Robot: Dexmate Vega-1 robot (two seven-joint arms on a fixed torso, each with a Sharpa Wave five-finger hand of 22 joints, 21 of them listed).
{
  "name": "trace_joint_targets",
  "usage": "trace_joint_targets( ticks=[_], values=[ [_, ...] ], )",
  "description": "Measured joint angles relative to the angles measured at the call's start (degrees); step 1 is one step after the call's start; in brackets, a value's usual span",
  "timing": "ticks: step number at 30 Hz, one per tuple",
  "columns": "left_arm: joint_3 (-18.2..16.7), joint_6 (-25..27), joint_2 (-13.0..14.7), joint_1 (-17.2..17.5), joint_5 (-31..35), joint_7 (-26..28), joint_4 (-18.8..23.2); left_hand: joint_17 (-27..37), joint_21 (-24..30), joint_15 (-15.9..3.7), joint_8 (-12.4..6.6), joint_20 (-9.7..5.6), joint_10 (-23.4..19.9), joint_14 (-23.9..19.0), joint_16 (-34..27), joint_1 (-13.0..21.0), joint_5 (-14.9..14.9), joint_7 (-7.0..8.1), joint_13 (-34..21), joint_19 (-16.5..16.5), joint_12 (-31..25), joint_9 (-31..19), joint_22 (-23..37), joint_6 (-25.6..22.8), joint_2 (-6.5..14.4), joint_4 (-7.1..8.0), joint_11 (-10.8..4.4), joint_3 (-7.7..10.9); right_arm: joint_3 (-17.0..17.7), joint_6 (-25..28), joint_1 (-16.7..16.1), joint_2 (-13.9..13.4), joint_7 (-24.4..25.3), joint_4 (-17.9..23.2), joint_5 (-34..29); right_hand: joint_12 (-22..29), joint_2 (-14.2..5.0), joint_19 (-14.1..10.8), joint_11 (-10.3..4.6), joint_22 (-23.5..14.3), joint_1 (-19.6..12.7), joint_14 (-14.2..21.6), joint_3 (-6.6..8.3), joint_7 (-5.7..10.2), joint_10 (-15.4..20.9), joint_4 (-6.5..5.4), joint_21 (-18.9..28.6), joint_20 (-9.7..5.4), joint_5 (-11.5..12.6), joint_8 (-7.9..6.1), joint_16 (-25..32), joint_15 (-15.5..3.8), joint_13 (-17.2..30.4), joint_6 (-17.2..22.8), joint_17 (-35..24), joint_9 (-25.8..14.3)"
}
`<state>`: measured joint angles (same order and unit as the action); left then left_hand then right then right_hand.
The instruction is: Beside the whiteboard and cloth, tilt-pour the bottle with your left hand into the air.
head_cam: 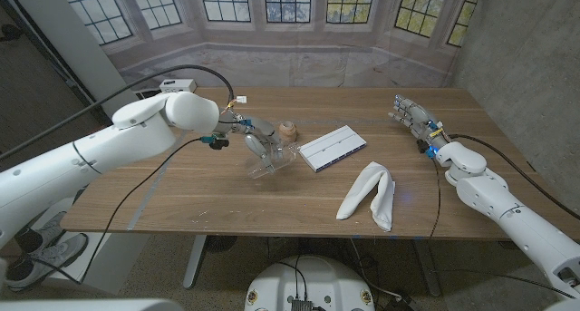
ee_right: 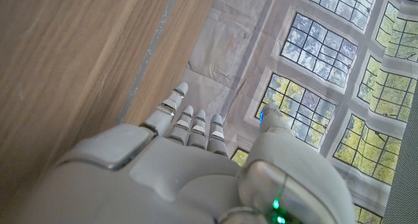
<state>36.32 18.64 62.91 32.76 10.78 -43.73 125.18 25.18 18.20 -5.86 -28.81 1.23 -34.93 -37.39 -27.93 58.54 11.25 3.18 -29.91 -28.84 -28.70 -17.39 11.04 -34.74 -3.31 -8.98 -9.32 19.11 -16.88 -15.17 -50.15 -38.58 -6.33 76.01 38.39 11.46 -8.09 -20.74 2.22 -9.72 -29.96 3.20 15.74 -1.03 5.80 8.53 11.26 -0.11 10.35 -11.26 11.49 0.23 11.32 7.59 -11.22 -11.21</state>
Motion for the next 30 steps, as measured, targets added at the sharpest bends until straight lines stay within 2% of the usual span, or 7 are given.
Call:
trace_joint_targets(
  ticks=[6,13,19,30],
  values=[
    [1.3,0.5,-0.5,-1.8,1.6,-3.5,-0.1,0.2,0.0,-0.11,0.00,0.00,0.0,-0.1,0.1,0.0,0.0,0.00,-0.2,0.0,0.0,0.0,0.0,0.0,0.0,0.00,0.00,0.00,0.3,-0.5,-0.4,0.0,0.3,0.5,0.1,0.0,0.00,0.0,0.00,0.0,0.0,0.0,0.00,0.00,0.0,0.00,0.0,0.00,0.0,0.00,0.0,0.00,0.0,0.0,0.0,0.0],
    [1.5,1.0,-0.6,-2.3,3.2,-6.6,-0.1,0.5,0.0,-0.11,-0.01,0.00,-0.3,-0.1,0.2,0.0,0.0,0.00,-0.5,0.0,-0.2,0.0,0.0,0.0,0.0,0.00,0.30,0.00,0.4,-0.6,-1.0,0.1,0.4,1.0,0.1,0.0,0.00,0.0,-0.31,0.0,0.0,0.3,0.00,0.01,0.3,0.00,0.0,0.00,0.0,0.00,0.0,-0.32,0.0,0.0,0.0,0.0],
    [2.8,1.4,-0.9,-4.8,4.8,-9.9,0.2,0.8,0.0,-0.61,-0.88,0.00,-0.3,-0.6,0.3,0.0,0.0,0.00,-0.9,0.0,-0.5,-0.1,0.0,0.0,0.0,0.00,0.30,0.00,0.5,-1.1,-1.3,0.3,0.7,1.1,0.2,0.0,0.00,0.0,-0.31,0.0,0.0,0.3,0.00,0.01,0.3,0.00,0.0,0.00,0.0,0.00,0.0,-0.32,0.0,0.0,0.0,0.0],
    [4.5,1.5,-2.0,-8.2,8.9,-15.7,0.4,1.3,0.0,-0.40,-0.92,0.00,-0.6,-0.8,0.1,0.0,0.0,0.00,-1.3,0.0,-0.5,-0.3,0.0,0.0,0.0,0.00,0.60,-0.01,0.5,-1.9,-1.3,1.0,0.7,0.5,0.4,0.0,0.00,0.0,-0.31,0.0,0.0,0.3,0.00,0.01,0.3,0.00,0.0,0.00,0.0,0.00,0.0,-0.32,0.0,0.0,0.0,0.0]
  ],
)
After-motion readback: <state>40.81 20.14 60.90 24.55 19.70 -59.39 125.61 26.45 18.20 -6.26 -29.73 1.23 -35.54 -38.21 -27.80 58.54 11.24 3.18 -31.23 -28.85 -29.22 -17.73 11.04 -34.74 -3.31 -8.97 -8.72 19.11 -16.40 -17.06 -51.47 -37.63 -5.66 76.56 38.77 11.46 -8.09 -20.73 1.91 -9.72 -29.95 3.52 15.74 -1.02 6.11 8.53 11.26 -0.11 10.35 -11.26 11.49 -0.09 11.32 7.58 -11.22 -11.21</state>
